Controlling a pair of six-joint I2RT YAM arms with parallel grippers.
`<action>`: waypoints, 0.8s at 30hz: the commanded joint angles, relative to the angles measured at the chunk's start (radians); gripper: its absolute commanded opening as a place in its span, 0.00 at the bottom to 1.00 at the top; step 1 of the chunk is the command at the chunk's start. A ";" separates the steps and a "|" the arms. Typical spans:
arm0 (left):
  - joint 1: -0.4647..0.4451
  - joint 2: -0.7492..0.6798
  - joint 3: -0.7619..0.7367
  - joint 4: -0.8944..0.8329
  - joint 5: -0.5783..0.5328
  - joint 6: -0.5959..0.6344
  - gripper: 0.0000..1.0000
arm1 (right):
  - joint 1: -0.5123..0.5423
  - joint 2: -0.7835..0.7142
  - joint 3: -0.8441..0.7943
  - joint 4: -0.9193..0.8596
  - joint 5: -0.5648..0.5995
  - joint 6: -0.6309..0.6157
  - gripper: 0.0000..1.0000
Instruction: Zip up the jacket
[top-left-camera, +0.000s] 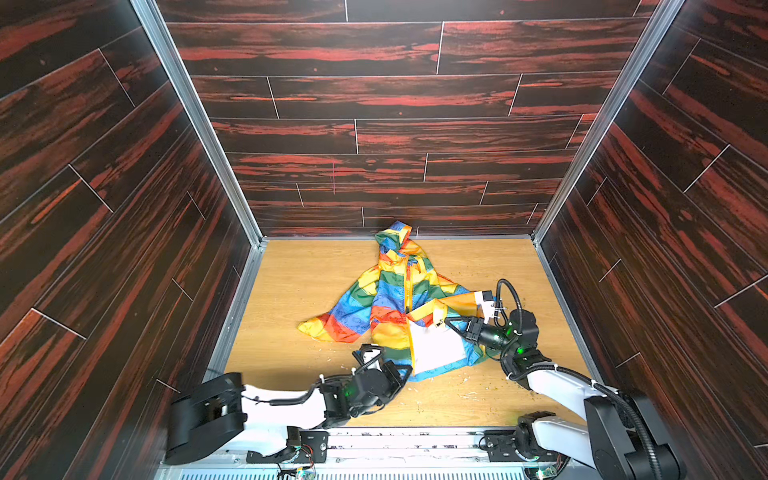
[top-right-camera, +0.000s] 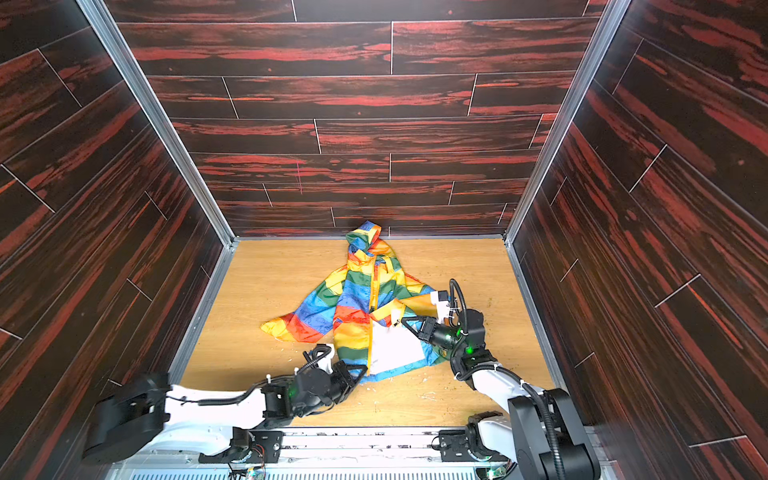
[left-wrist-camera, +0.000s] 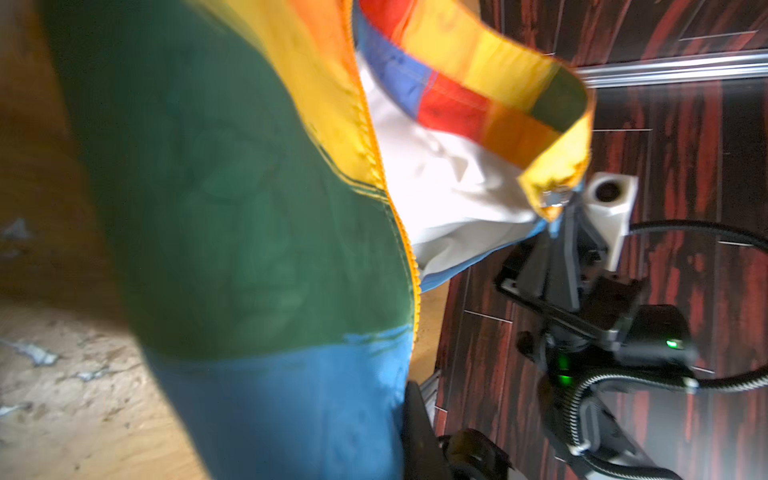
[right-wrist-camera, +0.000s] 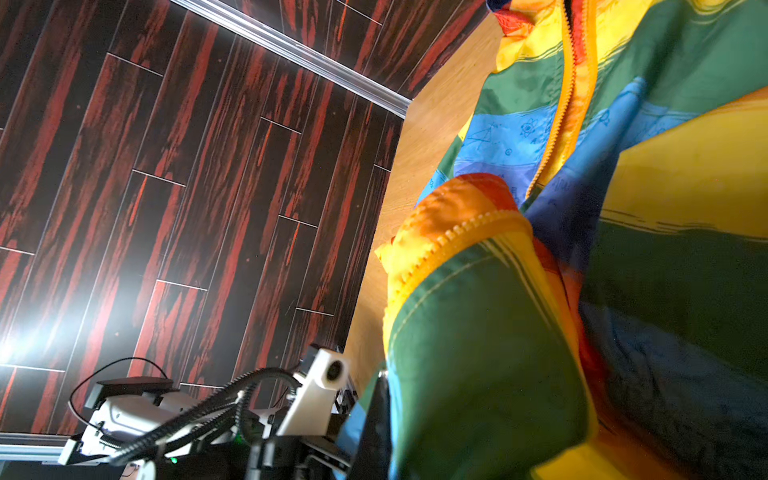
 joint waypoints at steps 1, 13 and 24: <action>0.051 -0.077 0.017 -0.087 0.072 0.058 0.00 | -0.005 0.028 0.036 0.018 -0.007 -0.011 0.00; 0.247 -0.055 0.164 -0.161 0.220 0.220 0.00 | -0.003 0.075 0.081 0.042 -0.006 0.025 0.00; 0.490 0.015 0.543 -0.385 0.287 0.672 0.00 | 0.058 0.002 0.179 -0.056 0.077 0.001 0.00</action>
